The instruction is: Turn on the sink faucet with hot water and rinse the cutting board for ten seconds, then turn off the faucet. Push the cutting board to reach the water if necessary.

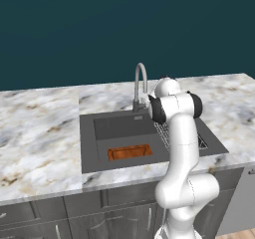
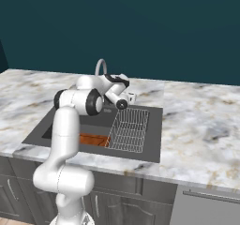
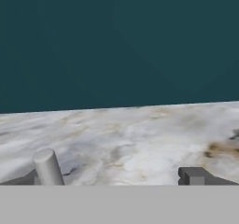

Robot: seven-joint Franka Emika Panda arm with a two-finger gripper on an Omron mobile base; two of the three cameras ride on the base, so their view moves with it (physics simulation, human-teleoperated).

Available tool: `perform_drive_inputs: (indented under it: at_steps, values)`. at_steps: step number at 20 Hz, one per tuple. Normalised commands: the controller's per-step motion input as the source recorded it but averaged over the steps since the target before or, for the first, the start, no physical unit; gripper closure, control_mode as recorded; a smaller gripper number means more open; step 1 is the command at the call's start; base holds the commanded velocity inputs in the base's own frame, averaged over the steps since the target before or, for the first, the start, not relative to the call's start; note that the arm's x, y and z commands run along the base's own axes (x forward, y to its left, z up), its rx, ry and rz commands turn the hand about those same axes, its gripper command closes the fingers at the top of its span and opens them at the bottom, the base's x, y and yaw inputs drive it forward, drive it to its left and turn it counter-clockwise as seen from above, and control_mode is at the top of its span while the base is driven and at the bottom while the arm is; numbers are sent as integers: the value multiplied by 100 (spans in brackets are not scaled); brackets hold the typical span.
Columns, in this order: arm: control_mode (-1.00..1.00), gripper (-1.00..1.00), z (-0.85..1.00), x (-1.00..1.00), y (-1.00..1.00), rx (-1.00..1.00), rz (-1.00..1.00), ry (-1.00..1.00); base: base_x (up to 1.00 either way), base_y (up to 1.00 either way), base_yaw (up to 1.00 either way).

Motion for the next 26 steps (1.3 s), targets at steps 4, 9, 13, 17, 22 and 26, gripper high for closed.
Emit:
perform_drive_inputs:
  at_steps: [4, 9, 13, 17, 22, 26]
  values:
    - [-100, -100, 0, -17, -27, 0, 0, 0, 0, 0, 0]
    - [-100, -100, 0, -16, -27, 0, 0, 0, 0, 0, 0]
    - [-100, -100, 0, -17, -27, 0, 0, 0, 0, 0, 0]
    - [-100, -100, 0, -16, -26, 0, 0, 0, 0, 0, 0]
    - [-100, -100, 0, -17, -26, 0, 0, 0, 0, 0, 0]
    - [-100, -100, 0, -14, -25, 0, 0, 0, 0, 0, 0]
